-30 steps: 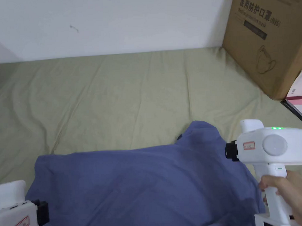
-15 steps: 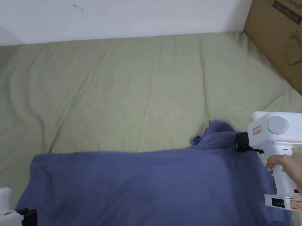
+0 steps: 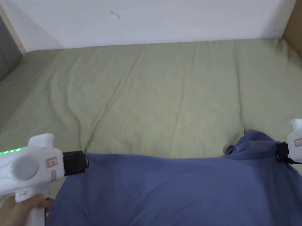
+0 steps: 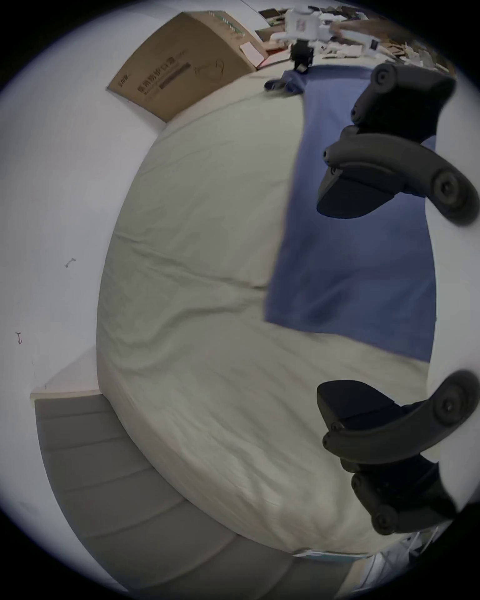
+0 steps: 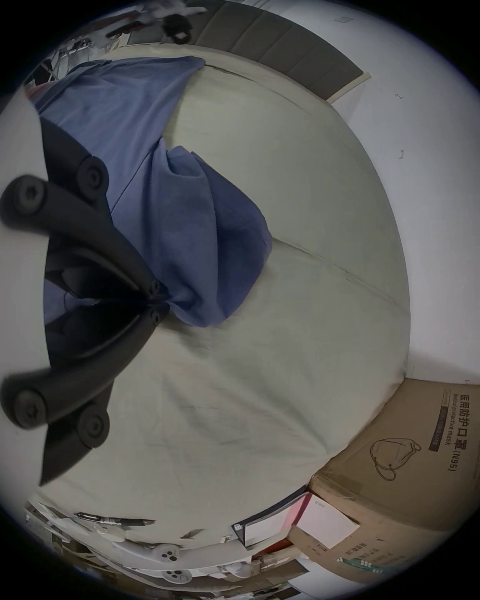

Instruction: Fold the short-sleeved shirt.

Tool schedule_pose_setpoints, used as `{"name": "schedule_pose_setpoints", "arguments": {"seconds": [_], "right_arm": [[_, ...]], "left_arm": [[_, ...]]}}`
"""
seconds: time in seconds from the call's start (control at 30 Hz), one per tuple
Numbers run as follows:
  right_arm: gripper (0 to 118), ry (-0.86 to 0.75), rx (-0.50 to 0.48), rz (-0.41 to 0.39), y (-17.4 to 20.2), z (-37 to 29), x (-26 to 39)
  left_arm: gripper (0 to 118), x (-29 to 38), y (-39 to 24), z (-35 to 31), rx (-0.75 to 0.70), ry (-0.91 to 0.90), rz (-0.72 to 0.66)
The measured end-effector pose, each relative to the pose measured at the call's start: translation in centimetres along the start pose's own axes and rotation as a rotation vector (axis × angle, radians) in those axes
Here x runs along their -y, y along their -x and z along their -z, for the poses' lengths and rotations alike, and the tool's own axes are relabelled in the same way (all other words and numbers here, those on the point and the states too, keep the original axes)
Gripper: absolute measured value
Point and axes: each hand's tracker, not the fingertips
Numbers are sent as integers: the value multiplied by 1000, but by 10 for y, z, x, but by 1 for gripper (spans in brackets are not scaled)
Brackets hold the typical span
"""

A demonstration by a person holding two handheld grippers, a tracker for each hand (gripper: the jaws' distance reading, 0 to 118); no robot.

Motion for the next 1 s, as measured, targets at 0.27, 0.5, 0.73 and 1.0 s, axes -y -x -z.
{"name": "schedule_pose_setpoints", "arguments": {"seconds": [0.27, 0.5, 0.73, 1.0], "right_arm": [[0, 12, -8, 9, -2, 3, 2], [0, -16, -26, -4, -1, -24, 3], [0, -120, -45, -6, -2, -103, 21], [0, -148, -51, -46, -1, -185, 123]], "left_arm": [[14, -25, -8, 86, -60, 172, 15], [4, -19, -12, 44, -52, 108, 23], [4, -5, -5, -62, -23, -36, 115], [5, 82, 24, -152, -38, -58, 166]]}}
